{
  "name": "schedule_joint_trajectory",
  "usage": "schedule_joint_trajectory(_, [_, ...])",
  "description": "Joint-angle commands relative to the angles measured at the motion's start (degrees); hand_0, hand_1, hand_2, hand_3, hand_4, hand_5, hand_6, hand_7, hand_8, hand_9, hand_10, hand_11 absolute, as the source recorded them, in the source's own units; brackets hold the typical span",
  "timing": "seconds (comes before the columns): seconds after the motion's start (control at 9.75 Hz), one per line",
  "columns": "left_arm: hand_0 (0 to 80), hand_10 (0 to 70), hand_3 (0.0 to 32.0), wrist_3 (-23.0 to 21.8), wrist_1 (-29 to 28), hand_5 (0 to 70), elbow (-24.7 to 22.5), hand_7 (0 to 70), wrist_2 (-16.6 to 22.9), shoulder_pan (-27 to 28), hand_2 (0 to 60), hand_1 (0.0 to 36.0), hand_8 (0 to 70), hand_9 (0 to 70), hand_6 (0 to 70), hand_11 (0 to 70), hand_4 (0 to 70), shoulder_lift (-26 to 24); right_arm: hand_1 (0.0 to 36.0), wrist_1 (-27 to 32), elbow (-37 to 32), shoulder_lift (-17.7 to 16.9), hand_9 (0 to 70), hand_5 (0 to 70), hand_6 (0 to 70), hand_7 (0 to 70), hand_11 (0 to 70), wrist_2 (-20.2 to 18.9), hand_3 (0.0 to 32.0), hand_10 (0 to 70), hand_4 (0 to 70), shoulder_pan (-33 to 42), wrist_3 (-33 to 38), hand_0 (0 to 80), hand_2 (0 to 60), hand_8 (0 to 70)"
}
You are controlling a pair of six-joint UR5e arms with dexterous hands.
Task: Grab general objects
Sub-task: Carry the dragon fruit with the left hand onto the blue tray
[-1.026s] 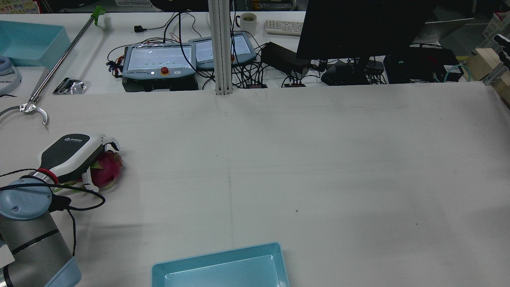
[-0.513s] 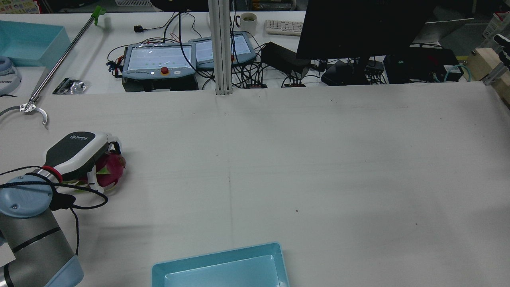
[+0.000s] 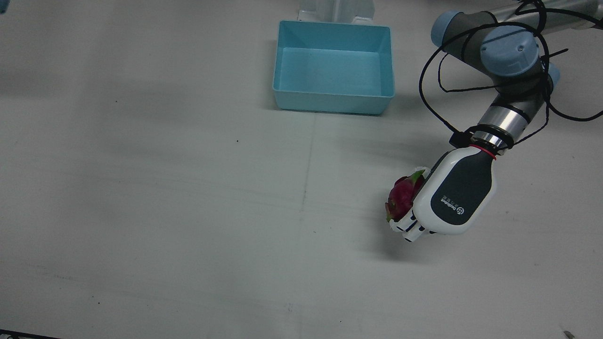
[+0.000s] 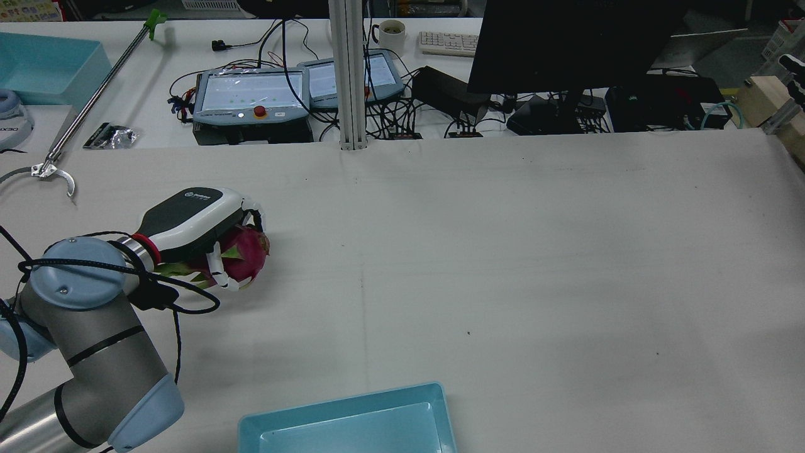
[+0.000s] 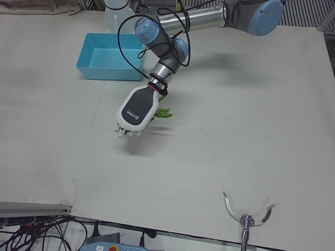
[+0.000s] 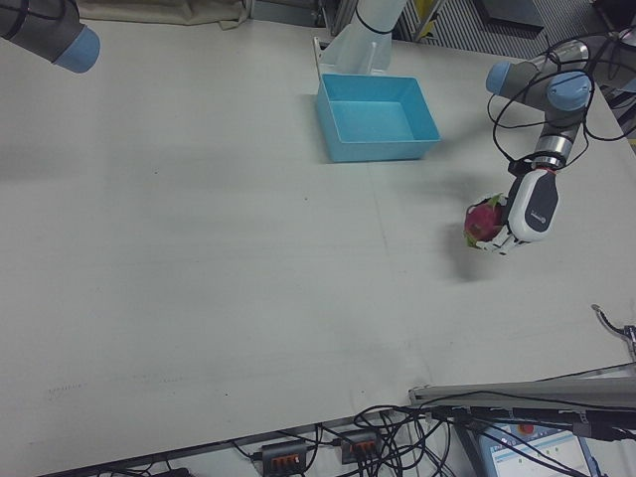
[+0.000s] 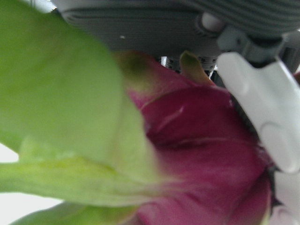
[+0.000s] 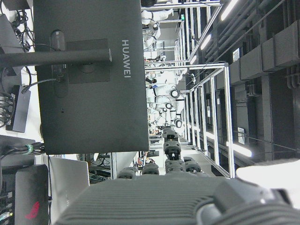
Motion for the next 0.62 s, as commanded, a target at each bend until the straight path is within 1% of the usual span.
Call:
schedule_joint_trajectory(0.0, [54.6,70.0,0.0,0.1,0.9,37.7,0.6,70.0,11.5,0.3,53.2,20.6,64.1,70.0,59.8,70.0,30.9,-9.2,0.0,0.0,0.0,0.0,0.0,0.0,0.0,0.0,0.0,0.0,0.0,0.0,0.0,0.0,0.1,0.0,0.0,0.0])
schedule_joint_trajectory(0.21, [54.5,70.0,0.0,0.0,1.2,39.5,1.1,70.0,16.3,0.5,56.2,20.7,66.4,70.0,62.6,70.0,33.7,-11.7,0.0,0.0,0.1,0.0,0.0,0.0,0.0,0.0,0.0,0.0,0.0,0.0,0.0,0.0,0.0,0.0,0.0,0.0])
schedule_joint_trajectory(0.31, [54.8,70.0,0.0,0.0,1.6,41.3,1.1,70.0,18.0,0.5,59.6,21.5,67.8,70.0,65.6,70.0,36.1,-12.4,0.0,0.0,0.1,0.0,0.0,0.0,0.0,0.0,0.0,0.0,0.0,0.0,0.0,0.0,0.0,0.0,0.0,0.0])
schedule_joint_trajectory(0.41, [55.5,70.0,0.0,0.0,1.5,42.9,1.2,70.0,19.2,0.6,60.0,22.1,68.6,70.0,67.3,70.0,37.6,-12.4,0.0,0.0,0.1,0.0,0.0,0.0,0.0,0.0,0.0,0.0,0.0,0.0,0.0,0.0,0.0,0.0,0.0,0.0])
schedule_joint_trajectory(0.51, [55.8,70.0,0.0,0.0,1.5,44.2,1.2,70.0,19.4,2.6,60.0,22.5,69.2,70.0,68.6,70.0,39.0,-12.5,0.0,0.0,0.1,0.0,0.0,0.0,0.0,0.0,0.0,0.0,0.0,0.0,0.0,0.0,0.0,0.0,0.0,0.0])
